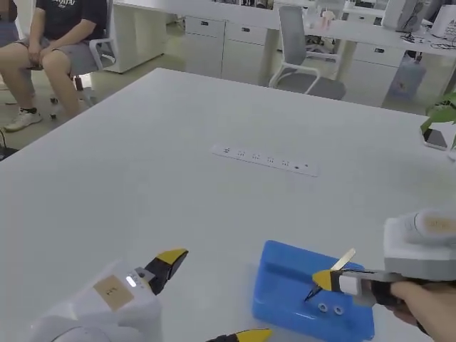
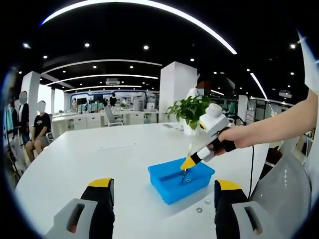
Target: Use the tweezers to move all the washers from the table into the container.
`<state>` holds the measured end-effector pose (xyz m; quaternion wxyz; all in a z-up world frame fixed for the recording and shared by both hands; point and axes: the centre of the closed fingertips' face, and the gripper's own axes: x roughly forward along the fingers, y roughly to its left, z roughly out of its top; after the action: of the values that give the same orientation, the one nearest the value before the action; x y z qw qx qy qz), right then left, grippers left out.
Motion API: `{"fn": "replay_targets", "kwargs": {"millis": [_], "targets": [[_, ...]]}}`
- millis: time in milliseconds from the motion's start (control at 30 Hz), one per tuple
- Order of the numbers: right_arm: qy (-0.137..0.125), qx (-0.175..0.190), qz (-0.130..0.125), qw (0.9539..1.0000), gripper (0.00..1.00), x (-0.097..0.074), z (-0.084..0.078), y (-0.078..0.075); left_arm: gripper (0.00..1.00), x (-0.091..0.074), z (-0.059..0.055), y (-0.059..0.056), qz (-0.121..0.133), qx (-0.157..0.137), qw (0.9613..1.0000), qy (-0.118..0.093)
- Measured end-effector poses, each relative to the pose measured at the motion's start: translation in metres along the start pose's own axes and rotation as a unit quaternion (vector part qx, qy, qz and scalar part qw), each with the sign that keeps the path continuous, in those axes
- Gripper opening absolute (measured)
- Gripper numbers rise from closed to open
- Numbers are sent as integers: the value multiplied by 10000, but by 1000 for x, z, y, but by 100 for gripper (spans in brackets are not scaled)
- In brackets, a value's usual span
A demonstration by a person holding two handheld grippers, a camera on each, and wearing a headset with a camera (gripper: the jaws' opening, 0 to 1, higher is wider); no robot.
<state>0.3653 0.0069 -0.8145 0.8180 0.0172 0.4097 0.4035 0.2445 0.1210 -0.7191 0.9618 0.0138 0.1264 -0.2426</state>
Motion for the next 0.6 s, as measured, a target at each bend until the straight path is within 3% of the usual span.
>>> {"fn": "replay_targets", "kwargs": {"millis": [333,600], "targets": [[25,-96,-12,10000,3,1,-2,1,84,-1,0,1,24,-23,10000,-22],[132,-391,-117,9991,4,2,-6,0,84,-1,0,1,13,-42,10000,-36]]}}
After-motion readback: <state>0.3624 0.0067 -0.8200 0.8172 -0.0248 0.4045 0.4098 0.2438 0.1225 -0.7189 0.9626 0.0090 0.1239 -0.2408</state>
